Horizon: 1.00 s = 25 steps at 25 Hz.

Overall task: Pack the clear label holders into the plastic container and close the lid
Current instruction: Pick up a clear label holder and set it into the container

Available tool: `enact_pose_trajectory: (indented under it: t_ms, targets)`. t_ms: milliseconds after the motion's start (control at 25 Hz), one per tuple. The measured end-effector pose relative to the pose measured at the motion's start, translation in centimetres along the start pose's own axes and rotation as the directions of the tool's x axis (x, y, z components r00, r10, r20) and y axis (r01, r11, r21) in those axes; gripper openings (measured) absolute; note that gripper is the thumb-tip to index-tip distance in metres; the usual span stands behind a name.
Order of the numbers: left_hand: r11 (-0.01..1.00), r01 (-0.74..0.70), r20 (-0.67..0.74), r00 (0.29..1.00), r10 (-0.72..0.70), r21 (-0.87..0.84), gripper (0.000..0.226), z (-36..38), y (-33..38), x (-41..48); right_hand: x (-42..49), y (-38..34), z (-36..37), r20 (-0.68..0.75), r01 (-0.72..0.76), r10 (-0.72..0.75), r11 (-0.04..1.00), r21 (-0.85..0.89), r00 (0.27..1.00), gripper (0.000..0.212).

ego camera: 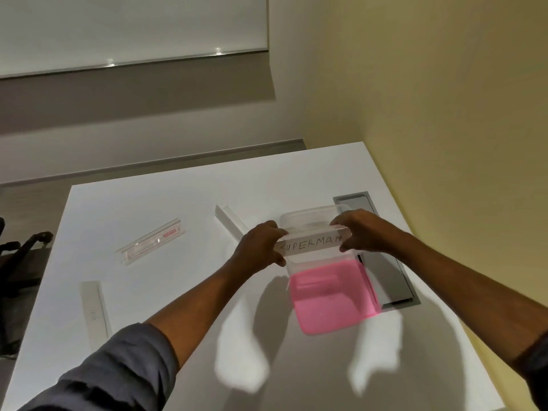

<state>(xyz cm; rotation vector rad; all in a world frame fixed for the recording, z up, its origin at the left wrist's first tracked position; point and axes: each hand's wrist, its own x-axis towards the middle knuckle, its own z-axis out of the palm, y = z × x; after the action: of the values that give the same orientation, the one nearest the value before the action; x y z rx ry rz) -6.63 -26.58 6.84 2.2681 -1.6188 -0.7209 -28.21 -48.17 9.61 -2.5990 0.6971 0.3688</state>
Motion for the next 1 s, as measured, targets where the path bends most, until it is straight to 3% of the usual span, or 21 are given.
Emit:
enact_pose_trajectory:
  t_ms: [240,360,520,680,840,1000]
  targets:
    - [0.972,-0.042,-0.076,0.995,0.061,0.232,0.047,1.6,1.4,6.1,3.2,4.7,0.7,-0.057,-0.007,0.004,0.998,-0.062,0.998,0.063]
    - [0.909,-0.051,-0.041,0.996,0.074,0.415,0.038,2.5,1.6,8.1,4.9,5.5,1.9,-0.036,-0.019,0.012,0.980,-0.198,0.999,0.062]
    - [0.866,-0.049,-0.040,0.996,0.079,0.497,0.020,3.8,1.7,9.6,6.5,6.0,3.9,-0.042,0.021,-0.042,0.908,-0.418,0.998,0.049]
    - [0.783,-0.080,0.042,0.997,0.069,0.617,0.023,4.5,1.7,10.7,7.9,6.3,5.9,-0.048,0.081,-0.139,0.787,-0.611,0.989,0.026]
    - [0.756,-0.073,0.053,0.997,0.050,0.651,0.022,6.2,1.2,11.9,9.1,6.6,7.3,-0.058,0.074,-0.145,0.758,-0.648,0.988,0.016]
    - [0.788,-0.039,0.035,0.999,0.022,0.615,0.019,7.7,0.4,12.6,9.7,6.9,8.3,-0.033,0.062,-0.107,0.776,-0.627,0.994,0.021]
